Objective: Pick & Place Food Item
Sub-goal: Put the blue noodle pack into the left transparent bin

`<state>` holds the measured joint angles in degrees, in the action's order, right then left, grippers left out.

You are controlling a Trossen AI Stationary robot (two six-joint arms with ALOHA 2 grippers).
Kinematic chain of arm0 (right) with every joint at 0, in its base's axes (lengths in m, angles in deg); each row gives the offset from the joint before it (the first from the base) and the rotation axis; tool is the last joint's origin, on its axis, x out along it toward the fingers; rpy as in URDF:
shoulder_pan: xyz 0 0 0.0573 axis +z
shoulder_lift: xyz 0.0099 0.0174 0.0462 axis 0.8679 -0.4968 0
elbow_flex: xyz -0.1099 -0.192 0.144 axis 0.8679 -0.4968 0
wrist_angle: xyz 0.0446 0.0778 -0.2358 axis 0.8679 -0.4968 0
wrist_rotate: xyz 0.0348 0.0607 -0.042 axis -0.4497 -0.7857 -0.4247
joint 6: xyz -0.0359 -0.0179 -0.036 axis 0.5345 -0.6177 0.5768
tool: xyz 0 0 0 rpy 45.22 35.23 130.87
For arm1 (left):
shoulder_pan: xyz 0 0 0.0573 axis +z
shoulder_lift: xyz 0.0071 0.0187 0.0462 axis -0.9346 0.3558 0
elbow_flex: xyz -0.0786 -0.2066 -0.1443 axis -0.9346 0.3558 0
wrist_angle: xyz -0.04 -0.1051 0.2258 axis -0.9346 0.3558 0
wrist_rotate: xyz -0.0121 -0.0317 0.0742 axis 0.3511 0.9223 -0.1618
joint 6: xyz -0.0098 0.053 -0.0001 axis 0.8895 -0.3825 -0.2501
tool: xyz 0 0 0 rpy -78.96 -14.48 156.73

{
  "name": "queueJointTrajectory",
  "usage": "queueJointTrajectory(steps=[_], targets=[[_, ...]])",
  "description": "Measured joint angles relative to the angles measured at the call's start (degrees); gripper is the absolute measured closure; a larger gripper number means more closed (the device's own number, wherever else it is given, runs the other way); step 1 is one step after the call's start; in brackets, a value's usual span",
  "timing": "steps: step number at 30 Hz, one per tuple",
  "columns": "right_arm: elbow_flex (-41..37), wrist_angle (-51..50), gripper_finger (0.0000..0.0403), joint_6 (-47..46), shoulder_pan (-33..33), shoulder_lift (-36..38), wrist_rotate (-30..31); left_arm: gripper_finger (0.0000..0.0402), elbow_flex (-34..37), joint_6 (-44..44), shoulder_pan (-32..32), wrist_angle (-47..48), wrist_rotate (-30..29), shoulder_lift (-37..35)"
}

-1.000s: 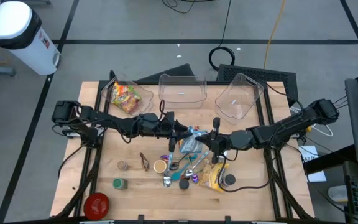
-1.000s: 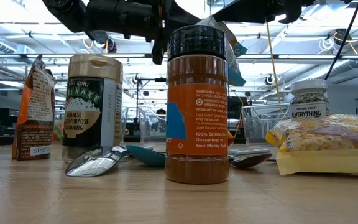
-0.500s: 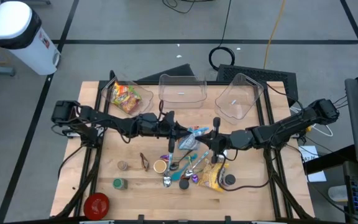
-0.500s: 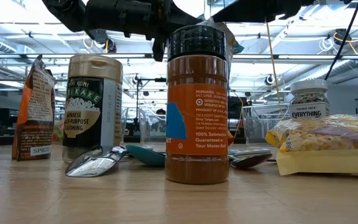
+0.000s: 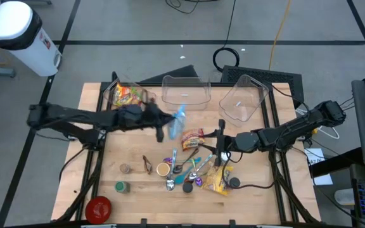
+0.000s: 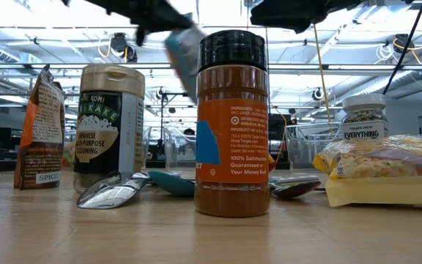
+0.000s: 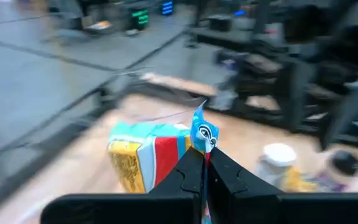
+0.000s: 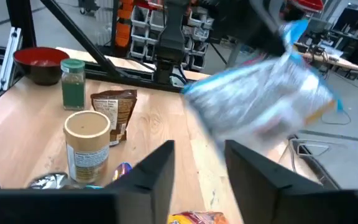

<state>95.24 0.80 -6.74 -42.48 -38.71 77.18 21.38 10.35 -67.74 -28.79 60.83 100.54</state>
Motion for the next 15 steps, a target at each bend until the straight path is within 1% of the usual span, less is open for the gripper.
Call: queueJointTrajectory(steps=[4, 8, 11, 15], targets=[[0.00, -0.21, 0.0222, 0.50, -0.02, 0.00, 0.04, 0.0397, 0.00, 0.06, 3.13, 9.44, -6.46, -7.22], [0.00, -0.07, 0.0207, 1.52, -0.02, 0.00, 0.09, 0.0395, 0.00, -3.15, 7.56, 14.19, -11.63, -11.61], [0.00, -0.02, 0.0207, 1.51, -0.02, 0.00, 0.09, 0.0398, 0.00, -4.52, 11.93, 16.72, -15.41, -12.49], [0.00, -0.02, 0.0214, 1.52, -0.10, 0.00, 0.11, 0.0397, -2.89, -1.84, 18.57, 25.50, -15.98, -11.06]])
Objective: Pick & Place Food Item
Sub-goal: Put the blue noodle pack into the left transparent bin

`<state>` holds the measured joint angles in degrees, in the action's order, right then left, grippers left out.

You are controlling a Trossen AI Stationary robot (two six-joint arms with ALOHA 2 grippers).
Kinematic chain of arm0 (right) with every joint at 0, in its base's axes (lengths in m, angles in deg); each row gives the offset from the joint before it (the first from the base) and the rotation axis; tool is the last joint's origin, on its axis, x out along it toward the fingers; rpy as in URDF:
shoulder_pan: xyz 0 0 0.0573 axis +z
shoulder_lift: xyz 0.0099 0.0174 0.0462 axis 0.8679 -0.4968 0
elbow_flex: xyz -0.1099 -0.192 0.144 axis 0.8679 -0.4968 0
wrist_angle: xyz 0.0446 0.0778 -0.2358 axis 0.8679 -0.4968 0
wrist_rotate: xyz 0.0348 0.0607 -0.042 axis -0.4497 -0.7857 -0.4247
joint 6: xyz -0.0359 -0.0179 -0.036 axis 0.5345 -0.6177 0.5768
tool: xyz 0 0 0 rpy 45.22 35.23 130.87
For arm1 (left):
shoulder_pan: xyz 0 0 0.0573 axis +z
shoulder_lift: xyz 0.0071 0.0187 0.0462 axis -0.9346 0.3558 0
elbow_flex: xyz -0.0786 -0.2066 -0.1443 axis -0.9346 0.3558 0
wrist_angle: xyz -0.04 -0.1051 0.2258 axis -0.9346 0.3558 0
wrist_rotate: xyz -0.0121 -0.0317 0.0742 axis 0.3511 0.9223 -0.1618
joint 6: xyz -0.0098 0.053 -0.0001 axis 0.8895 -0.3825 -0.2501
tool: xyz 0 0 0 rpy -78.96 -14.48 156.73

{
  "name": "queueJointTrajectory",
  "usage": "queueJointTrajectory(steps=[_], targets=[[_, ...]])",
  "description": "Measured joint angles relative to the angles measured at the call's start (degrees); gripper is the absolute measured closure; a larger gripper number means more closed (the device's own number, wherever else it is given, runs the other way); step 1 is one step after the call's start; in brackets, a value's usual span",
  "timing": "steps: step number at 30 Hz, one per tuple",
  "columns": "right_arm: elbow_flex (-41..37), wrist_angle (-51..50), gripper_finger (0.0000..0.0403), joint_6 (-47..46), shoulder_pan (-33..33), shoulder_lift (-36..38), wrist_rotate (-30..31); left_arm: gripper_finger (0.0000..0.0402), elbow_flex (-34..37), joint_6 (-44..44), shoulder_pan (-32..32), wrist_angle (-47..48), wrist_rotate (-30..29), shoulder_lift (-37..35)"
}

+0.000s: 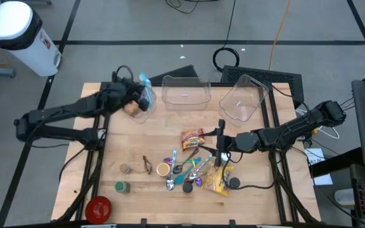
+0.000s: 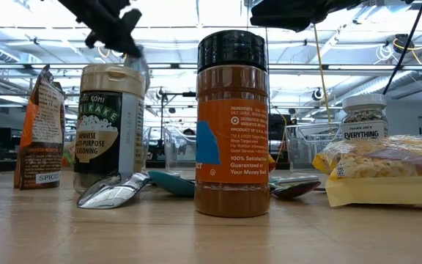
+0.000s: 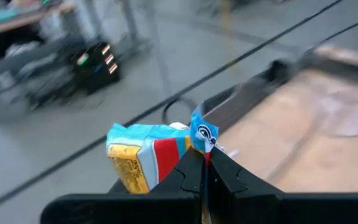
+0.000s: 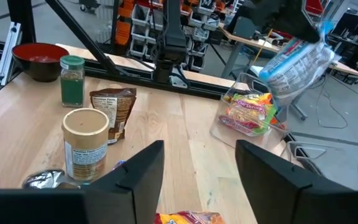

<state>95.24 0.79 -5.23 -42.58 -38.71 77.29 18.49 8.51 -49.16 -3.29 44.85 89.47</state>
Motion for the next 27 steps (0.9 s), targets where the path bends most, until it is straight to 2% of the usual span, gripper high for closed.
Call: queueJointTrajectory(steps=[6, 11, 21, 27], targets=[[0.00, 0.13, 0.0220, -0.02, -0.79, -0.02, 0.02, 0.0398, -5.18, 0.69, 6.39, 14.12, -0.73, 7.51], [0.00, 0.11, 0.0218, -0.02, -0.82, -0.04, 0.04, 0.0398, -5.79, -1.25, 8.85, 16.39, -0.60, 13.32], [0.00, 0.07, 0.0227, 0.06, -0.81, -0.07, 0.03, 0.0391, -5.79, -9.21, 8.70, 20.32, -0.12, 21.32], [0.00, 0.07, 0.0227, 0.14, -0.81, -0.07, 0.03, 0.0396, -5.79, -13.16, 7.52, 20.63, 6.74, 21.68]])
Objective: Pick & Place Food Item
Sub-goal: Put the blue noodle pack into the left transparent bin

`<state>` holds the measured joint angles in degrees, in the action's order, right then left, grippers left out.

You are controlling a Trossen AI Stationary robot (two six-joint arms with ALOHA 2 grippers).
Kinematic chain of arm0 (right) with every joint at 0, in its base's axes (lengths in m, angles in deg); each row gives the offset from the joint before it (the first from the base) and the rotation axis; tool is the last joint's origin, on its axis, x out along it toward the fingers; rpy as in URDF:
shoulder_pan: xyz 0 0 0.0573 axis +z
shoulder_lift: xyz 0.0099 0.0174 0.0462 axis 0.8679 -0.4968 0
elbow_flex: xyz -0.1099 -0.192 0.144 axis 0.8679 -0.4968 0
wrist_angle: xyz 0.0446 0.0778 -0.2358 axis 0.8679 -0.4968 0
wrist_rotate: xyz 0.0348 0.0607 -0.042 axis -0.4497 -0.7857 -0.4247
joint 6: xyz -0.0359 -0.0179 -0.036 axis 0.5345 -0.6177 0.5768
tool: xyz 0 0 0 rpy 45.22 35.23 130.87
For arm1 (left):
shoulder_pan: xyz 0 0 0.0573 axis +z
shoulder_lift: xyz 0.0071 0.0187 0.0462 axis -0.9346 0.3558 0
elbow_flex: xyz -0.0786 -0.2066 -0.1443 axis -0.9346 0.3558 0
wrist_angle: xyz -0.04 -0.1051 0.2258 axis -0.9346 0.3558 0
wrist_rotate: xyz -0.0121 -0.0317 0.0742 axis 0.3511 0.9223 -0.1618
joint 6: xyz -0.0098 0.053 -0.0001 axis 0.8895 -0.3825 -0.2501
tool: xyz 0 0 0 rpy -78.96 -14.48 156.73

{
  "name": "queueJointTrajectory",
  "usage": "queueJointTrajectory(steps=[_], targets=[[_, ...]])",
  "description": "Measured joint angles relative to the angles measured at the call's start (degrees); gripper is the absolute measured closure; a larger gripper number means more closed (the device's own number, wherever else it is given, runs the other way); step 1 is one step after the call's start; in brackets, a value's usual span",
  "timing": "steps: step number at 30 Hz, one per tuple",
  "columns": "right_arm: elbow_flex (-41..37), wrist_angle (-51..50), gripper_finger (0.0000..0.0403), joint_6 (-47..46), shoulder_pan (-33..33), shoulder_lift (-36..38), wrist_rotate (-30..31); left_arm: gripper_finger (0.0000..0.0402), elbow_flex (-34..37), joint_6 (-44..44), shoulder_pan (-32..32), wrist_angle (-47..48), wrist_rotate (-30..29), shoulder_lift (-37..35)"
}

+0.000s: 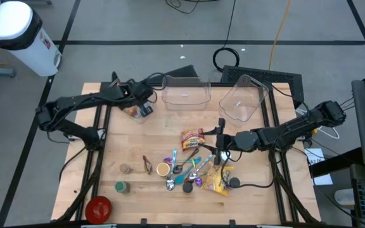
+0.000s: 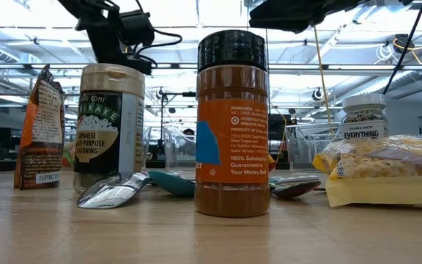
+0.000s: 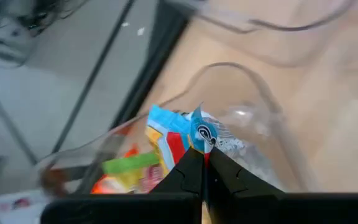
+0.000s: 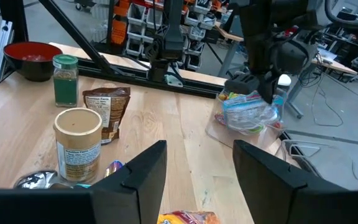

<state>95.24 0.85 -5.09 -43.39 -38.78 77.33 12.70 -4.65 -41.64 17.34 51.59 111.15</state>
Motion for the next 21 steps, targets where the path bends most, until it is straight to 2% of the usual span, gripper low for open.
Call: queueJointTrajectory(steps=[4, 8, 21], targets=[[0.00, 0.00, 0.0230, 0.00, 0.00, 0.00, 0.00, 0.0386, 0.00, -2.09, -1.10, 0.94, 2.53, 0.00], [0.00, 0.00, 0.0231, 0.00, 0.00, 0.00, 0.01, 0.0396, 0.00, -4.00, -1.66, 1.86, 2.76, 0.00], [0.00, 0.00, 0.0232, 0.01, 0.00, 0.00, 0.00, 0.0393, 0.00, 0.36, -1.72, 1.68, 6.65, 0.00]])
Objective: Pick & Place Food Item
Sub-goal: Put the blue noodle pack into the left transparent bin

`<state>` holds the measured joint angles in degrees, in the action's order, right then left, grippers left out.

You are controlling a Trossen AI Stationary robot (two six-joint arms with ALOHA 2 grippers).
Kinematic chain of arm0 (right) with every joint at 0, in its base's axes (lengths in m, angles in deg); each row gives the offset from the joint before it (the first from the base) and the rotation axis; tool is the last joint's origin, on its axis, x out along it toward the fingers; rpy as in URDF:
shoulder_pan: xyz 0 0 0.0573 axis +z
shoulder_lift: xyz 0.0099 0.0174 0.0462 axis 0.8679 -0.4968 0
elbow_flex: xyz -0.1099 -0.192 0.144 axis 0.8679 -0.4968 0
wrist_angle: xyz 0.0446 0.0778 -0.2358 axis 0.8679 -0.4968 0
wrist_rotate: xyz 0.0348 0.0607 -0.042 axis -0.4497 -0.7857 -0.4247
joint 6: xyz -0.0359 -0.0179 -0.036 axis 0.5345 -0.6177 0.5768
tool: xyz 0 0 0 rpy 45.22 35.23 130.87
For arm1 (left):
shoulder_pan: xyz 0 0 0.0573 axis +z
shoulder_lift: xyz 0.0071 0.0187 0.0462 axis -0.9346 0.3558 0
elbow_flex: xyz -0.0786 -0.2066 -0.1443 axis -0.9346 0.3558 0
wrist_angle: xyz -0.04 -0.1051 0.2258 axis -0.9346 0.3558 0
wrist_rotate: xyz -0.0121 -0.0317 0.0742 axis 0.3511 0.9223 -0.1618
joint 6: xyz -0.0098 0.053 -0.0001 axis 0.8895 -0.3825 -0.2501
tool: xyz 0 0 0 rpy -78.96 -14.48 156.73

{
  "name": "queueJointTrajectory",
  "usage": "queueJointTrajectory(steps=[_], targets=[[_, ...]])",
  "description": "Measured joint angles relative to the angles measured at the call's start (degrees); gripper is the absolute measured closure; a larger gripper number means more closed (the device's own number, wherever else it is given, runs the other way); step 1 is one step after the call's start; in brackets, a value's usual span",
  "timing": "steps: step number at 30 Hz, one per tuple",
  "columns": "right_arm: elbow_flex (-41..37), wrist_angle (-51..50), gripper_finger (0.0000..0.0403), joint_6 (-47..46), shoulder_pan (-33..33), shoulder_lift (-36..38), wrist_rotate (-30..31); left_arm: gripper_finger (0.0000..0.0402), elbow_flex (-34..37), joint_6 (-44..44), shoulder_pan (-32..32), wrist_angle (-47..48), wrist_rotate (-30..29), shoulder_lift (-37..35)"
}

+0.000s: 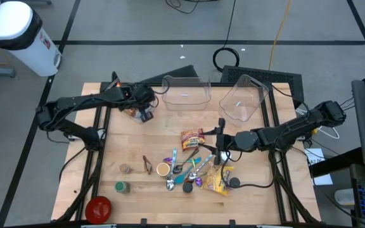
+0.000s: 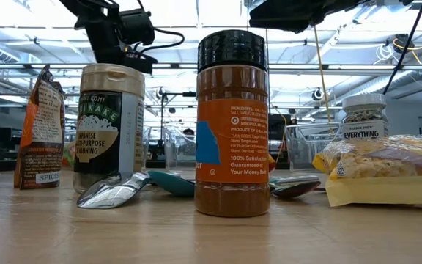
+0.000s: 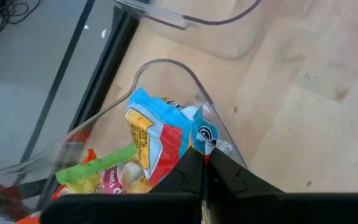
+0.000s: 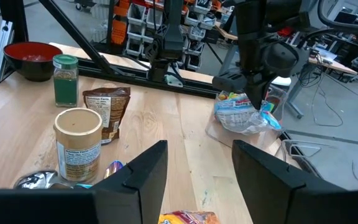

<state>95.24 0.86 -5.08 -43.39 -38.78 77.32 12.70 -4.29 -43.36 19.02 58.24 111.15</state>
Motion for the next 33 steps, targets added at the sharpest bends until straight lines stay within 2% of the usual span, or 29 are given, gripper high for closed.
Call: queueJointTrajectory(steps=[7, 11, 14, 23, 28, 33], targets=[[0.00, 0.00, 0.0232, 0.01, -0.01, 0.00, 0.00, 0.0384, 0.02, 1.34, -0.07, -0.54, 2.00, 3.74], [0.00, 0.00, 0.0232, 0.00, -0.01, 0.00, 0.01, 0.0397, 0.02, 0.37, 0.39, -1.02, 0.61, 7.63], [0.00, 0.00, 0.0232, -0.01, 0.00, 0.00, -0.01, 0.0389, 0.02, 0.26, 0.54, -1.09, -0.35, 9.55], [0.00, 0.02, 0.0232, 0.01, -0.02, 0.00, 0.01, 0.0317, 0.02, 3.41, 0.55, -0.89, 0.19, 10.39], [0.00, 0.02, 0.0232, 0.01, -0.01, 0.00, 0.01, 0.0254, 0.02, 6.33, 0.52, -0.15, -2.30, 10.01], [0.00, 0.02, 0.0232, 0.04, -0.01, 0.00, 0.01, 0.0185, 0.04, 6.60, 0.38, 0.88, -2.33, 8.97]])
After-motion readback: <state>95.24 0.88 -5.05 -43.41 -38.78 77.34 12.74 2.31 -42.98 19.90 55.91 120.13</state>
